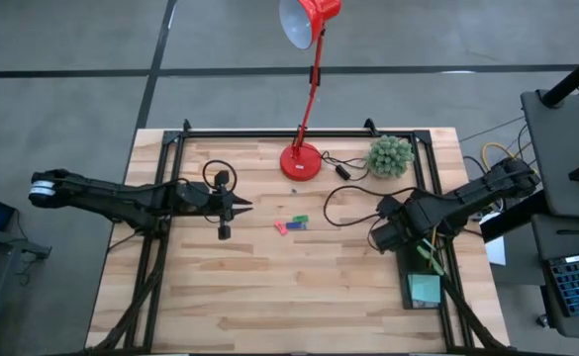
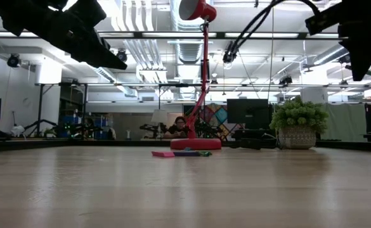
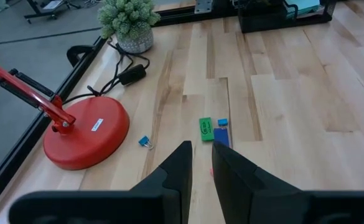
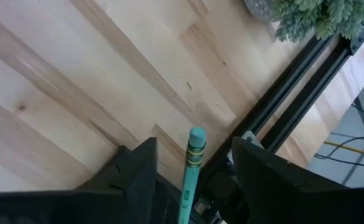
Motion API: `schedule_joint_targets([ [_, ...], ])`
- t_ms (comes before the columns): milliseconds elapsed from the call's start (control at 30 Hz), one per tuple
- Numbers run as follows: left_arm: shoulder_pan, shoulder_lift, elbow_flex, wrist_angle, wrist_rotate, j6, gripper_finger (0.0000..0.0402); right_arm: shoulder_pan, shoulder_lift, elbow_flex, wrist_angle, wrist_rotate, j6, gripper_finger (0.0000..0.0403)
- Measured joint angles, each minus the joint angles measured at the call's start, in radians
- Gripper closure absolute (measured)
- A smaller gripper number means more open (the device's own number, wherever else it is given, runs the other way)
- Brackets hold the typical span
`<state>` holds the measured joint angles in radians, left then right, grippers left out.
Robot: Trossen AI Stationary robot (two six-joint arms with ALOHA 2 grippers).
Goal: Pick and place office supplies into organizer
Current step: Put the blue pencil into the black desk organizer
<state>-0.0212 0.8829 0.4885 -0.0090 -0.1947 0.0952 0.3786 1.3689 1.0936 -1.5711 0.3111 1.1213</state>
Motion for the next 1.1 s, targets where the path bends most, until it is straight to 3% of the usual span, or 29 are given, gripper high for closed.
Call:
schedule_joint_targets([
  [367, 0.000, 0.000, 0.000, 0.000, 0.000, 0.000, 0.0354, 0.000, 0.000, 0.003, 0.002, -0.079, 0.000, 0.0381],
  [800, 0.000, 0.000, 0.000, 0.000, 0.000, 0.000, 0.0354, 0.023, -0.033, 0.105, 0.001, -0.058, -0.025, 0.0386],
  [1100, 0.000, 0.000, -0.001, 0.000, 0.000, 0.000, 0.0354, 0.244, -0.188, 0.081, -0.001, 0.087, 0.164, 0.0387],
])
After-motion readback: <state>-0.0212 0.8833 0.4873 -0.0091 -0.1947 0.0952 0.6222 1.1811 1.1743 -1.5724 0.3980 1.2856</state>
